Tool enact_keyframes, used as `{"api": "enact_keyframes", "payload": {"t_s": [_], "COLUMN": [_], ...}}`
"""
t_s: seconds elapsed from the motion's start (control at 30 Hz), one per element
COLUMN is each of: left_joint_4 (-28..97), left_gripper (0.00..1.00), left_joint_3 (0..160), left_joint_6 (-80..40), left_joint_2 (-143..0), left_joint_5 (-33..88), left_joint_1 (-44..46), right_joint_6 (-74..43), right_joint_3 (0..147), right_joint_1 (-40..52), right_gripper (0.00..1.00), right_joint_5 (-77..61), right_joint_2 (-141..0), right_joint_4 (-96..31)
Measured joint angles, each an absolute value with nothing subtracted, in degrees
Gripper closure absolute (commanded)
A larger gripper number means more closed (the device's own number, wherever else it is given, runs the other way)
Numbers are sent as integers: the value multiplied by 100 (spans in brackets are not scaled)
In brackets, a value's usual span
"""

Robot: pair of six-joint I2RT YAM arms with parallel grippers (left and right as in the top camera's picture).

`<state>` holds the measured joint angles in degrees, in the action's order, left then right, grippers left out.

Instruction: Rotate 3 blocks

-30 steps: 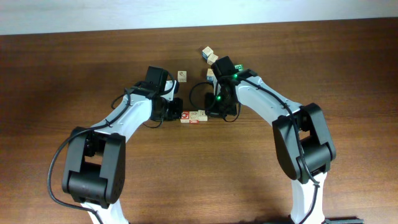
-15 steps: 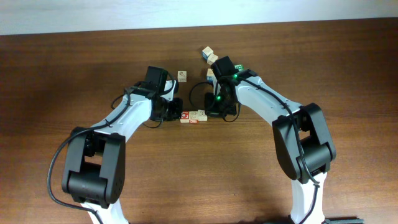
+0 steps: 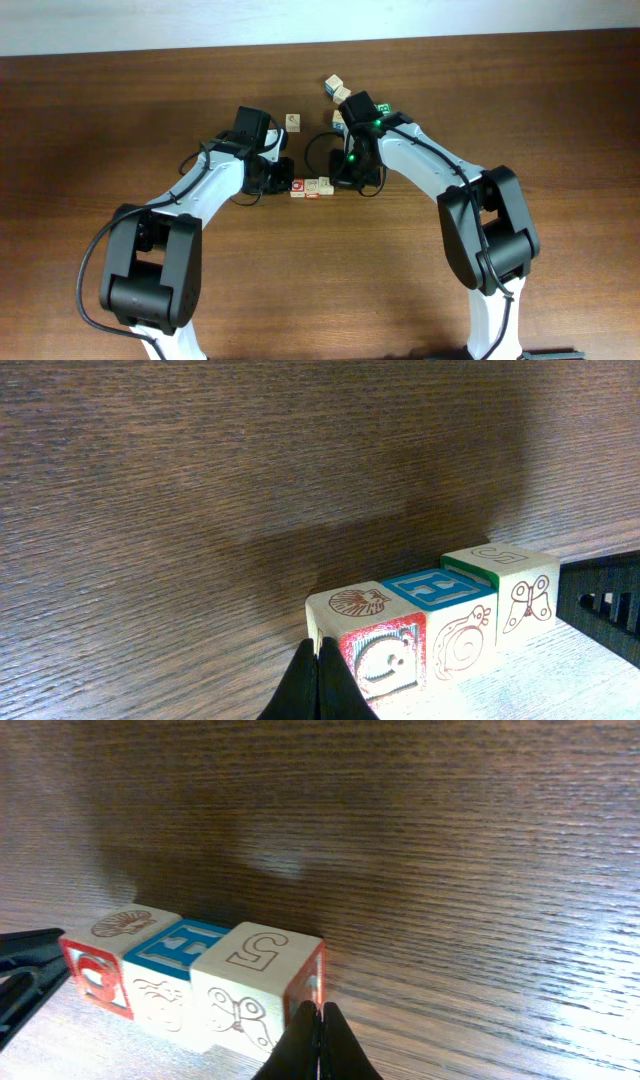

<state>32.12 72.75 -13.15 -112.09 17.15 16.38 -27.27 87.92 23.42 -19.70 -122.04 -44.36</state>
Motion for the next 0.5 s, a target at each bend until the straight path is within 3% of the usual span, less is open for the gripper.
{"api": "enact_keyframes", "payload": {"t_s": [0.5], "left_joint_4": [3232], "left_gripper": [100], "left_joint_3": [7277], "left_joint_6": [-1313], "left_joint_2": [-11209], "left_joint_5": [1717], "left_joint_1": [1638], "right_joint_6": [-2891], "right_joint_3": [8783], "right_joint_1": [2346], "right_gripper": [96], "right_joint_5": [-1844], "right_joint_2": [-12204], "right_joint_4": [-4499]}}
